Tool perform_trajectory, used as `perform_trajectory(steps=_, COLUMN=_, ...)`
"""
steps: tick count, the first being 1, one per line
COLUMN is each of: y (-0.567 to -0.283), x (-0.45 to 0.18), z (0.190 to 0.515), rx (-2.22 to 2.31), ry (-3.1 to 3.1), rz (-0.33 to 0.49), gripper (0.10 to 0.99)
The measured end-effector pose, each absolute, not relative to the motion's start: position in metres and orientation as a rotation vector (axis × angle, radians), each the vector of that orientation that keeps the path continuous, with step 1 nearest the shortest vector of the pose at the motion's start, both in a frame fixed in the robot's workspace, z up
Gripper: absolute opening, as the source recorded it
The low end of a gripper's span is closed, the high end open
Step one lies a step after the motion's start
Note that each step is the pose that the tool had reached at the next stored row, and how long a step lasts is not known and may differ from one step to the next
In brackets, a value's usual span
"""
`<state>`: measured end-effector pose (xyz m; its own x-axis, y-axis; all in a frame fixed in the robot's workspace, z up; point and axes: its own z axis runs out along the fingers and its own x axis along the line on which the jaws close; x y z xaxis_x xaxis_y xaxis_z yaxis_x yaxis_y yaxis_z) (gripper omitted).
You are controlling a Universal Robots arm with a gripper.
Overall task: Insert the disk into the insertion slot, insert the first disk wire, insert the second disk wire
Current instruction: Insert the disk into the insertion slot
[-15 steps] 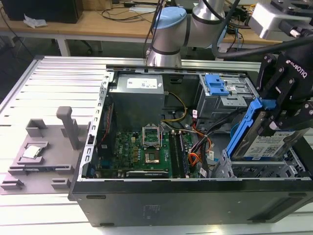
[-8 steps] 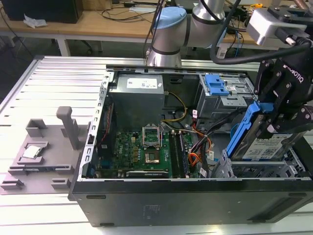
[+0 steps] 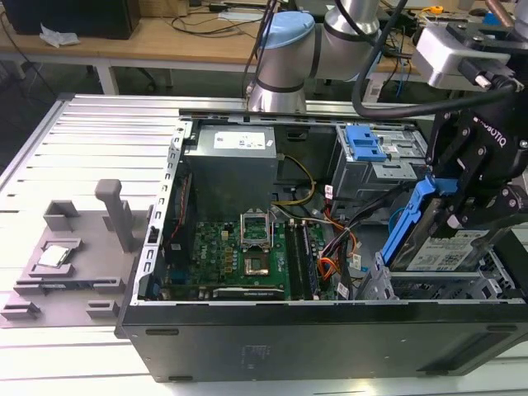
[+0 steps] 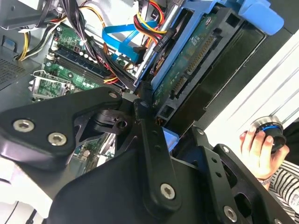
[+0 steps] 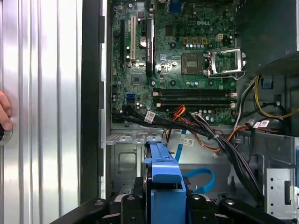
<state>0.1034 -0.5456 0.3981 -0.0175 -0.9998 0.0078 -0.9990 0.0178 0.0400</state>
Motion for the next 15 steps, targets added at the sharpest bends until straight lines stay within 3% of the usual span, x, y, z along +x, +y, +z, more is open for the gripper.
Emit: perform_trajectory(steps=15, y=-0.546, x=0.103, z=0.383, rx=2.178, ry=-2.217, rz=-0.036, gripper=0.365)
